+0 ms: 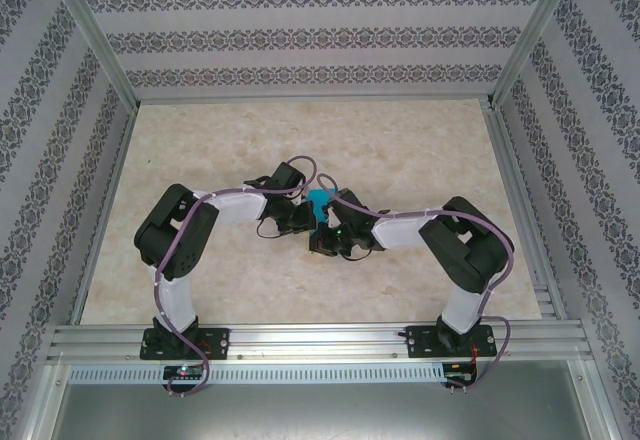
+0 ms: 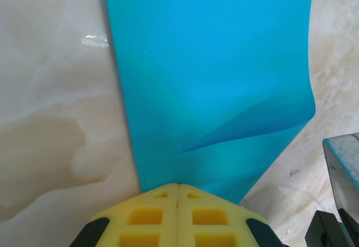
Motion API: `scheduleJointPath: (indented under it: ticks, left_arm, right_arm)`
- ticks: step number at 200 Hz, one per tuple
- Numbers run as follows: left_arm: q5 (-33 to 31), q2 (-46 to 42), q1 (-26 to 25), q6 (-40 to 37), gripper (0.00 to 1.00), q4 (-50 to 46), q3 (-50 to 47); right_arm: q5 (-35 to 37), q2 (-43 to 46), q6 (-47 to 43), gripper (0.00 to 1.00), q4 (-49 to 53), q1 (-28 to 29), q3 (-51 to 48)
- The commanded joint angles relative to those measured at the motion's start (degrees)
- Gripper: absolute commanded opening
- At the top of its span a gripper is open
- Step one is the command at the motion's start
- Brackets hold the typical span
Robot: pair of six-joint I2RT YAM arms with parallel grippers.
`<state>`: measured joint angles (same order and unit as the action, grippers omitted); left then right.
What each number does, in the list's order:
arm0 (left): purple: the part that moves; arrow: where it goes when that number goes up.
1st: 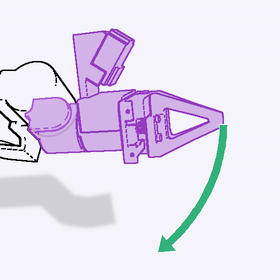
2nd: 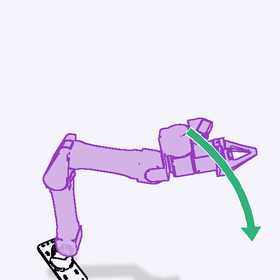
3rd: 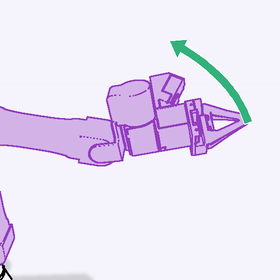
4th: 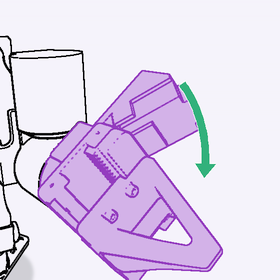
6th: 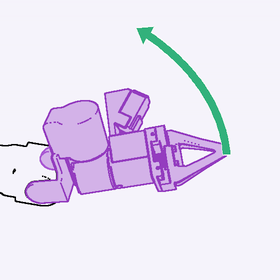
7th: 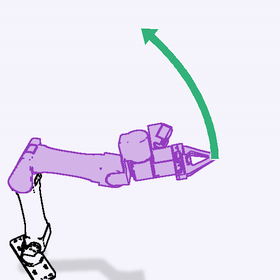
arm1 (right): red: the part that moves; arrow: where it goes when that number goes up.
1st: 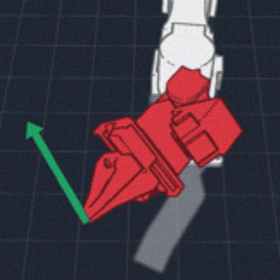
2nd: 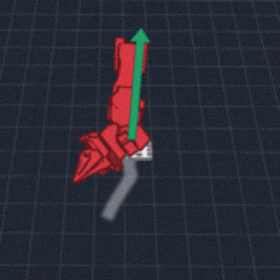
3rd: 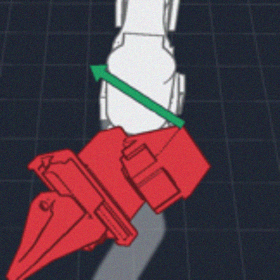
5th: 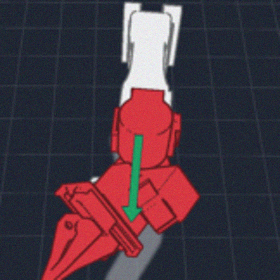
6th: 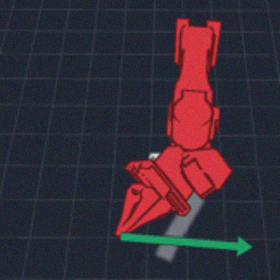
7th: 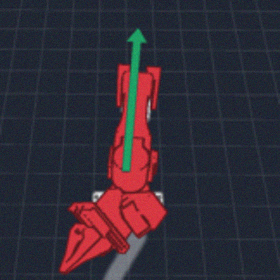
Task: Fold a paper plane with a square sheet of paper (pick it up from the middle)
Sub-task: Third fold the triangle at the center of the table.
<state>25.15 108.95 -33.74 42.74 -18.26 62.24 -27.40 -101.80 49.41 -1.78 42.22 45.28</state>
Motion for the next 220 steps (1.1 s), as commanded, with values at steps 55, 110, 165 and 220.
scheduleJointPath:
  ticks: [55,110,165,220]
  left_arm:
    - [-6.16,2.53,-0.32,-1.89,0.00,-4.32,0.78]
    - [-6.14,2.80,-0.29,-2.14,0.00,-5.11,1.42]
    - [-8.67,3.36,-0.32,-3.25,0.00,-8.33,2.09]
    - [-9.50,4.00,-0.29,-4.32,0.00,-9.42,2.36]
  right_arm:
    - [3.88,4.75,-2.50,0.00,2.29,-8.98,0.63]
    - [3.97,-0.44,-2.74,0.00,4.72,-8.72,4.80]
    - [7.26,-2.07,-0.30,0.00,6.31,-11.50,3.43]
    - [11.31,0.65,4.92,0.00,6.05,-16.48,1.85]
